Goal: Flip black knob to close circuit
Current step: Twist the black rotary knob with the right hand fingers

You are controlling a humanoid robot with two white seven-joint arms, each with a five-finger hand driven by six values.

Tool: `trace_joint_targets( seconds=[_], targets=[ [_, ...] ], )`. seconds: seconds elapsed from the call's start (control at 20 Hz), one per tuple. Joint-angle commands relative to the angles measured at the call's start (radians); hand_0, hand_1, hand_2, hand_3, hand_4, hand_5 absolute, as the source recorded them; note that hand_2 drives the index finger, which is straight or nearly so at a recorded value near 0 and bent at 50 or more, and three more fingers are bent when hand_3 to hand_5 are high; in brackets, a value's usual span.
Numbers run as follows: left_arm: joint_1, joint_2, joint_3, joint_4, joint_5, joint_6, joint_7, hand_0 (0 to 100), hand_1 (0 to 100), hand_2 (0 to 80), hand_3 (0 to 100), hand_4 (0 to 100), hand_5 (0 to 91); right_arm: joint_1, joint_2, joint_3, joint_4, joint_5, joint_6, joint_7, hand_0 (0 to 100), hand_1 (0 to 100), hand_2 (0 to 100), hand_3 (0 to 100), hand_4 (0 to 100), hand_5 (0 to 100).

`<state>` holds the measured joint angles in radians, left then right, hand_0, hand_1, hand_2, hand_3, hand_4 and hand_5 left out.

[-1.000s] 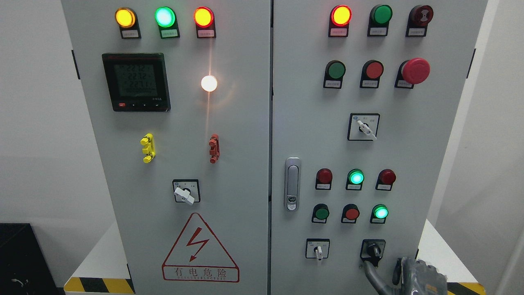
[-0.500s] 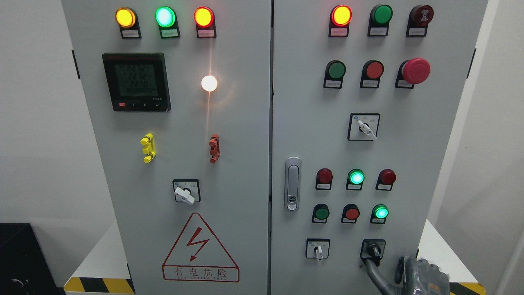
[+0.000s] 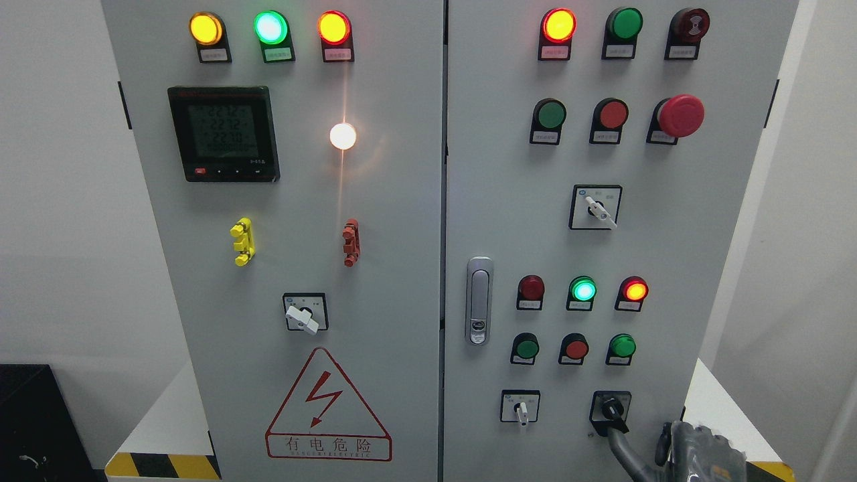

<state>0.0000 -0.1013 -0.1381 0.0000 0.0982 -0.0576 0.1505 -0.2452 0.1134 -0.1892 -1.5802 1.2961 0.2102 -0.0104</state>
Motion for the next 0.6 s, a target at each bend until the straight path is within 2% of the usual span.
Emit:
trace_joint_targets(
  seconds=[0.0, 0.55],
  targets=[
    [0.021, 0.0, 0.0, -0.029, 0.0, 0.001, 0.0, 12, 56, 0.0, 0, 0, 0.0, -0.005, -0.001, -0.022, -0.007, -0.006, -0.006, -0.013, 0, 1, 83, 100, 98, 100],
    [0.023, 0.0, 0.0, -0.029, 0.0, 0.001, 0.0, 12, 56, 0.0, 0, 0, 0.0, -0.008, -0.001, -0.019, -0.01, -0.038, -0.012, -0.016, 0, 0, 82, 100, 97, 100]
  ],
)
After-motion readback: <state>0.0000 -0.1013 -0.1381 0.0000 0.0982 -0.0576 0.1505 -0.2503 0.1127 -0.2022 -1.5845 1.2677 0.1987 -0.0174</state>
